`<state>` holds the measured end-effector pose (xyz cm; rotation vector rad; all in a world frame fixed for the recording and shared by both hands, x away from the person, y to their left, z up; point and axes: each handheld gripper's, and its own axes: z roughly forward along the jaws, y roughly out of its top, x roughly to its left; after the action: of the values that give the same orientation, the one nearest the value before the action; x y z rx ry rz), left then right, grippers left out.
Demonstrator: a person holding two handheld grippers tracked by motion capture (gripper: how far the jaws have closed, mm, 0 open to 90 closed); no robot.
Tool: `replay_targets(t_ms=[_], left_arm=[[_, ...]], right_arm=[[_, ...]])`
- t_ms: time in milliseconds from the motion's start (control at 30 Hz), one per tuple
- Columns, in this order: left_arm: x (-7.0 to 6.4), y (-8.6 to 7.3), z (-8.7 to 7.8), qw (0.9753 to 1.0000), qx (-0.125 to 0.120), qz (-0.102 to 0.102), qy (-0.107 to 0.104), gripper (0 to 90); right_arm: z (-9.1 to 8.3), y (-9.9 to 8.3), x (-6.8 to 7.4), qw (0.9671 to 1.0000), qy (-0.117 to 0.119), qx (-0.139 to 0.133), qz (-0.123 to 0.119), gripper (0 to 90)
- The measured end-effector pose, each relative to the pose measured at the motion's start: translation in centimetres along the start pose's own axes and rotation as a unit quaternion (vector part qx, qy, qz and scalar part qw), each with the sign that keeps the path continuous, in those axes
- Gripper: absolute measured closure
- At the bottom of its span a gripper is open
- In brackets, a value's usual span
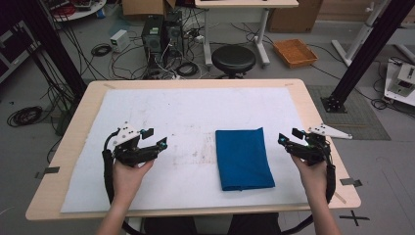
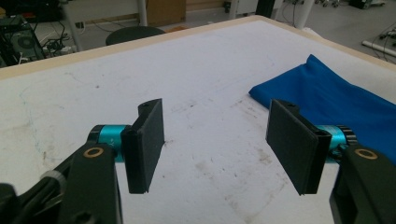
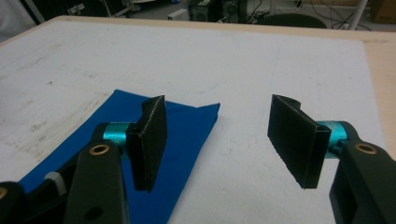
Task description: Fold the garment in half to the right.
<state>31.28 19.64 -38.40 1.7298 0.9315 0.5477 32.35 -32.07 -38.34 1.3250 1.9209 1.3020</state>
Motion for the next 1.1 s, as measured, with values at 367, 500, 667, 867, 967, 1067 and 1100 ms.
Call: replay_targets(t_ms=[367, 500, 667, 867, 967, 1067, 1100], left_arm=[[0.37, -0.34, -0.23, 1.0, -0.003, -0.004, -0.001, 32.2], [0.51, -0.41, -0.3, 1.0, -0.004, -0.006, 0.002, 30.3], [0.41, -0.46, -0.26, 1.0, -0.002, -0.001, 0.005, 29.8], [0.32, -0.48, -0.19, 1.0, 0.001, 0.001, 0.004, 29.3], [0.32, -0.47, -0.18, 1.0, 0.004, 0.002, 0.004, 29.3], [0.3, -0.48, -0.17, 1.0, 0.004, 0.002, 0.005, 29.3], [0.3, -0.48, -0.16, 1.0, 0.005, 0.002, 0.005, 29.3]], right_arm=[[-0.07, 0.23, 0.35, 0.9999, 0.011, 0.001, -0.008, 37.8], [0.04, 0.18, 0.27, 0.9999, 0.012, 0.004, -0.006, 37.8], [0.19, 0.08, 0.17, 0.9999, 0.012, 0.006, -0.004, 37.7], [0.26, 0.0, 0.09, 0.9999, 0.01, 0.006, -0.004, 37.7], [0.23, -0.07, -0.03, 0.9999, 0.009, 0.008, -0.002, 37.7], [0.2, -0.1, -0.14, 0.9999, 0.008, 0.007, -0.001, 37.7], [0.2, -0.11, -0.19, 0.9999, 0.008, 0.006, -0.001, 37.7]])
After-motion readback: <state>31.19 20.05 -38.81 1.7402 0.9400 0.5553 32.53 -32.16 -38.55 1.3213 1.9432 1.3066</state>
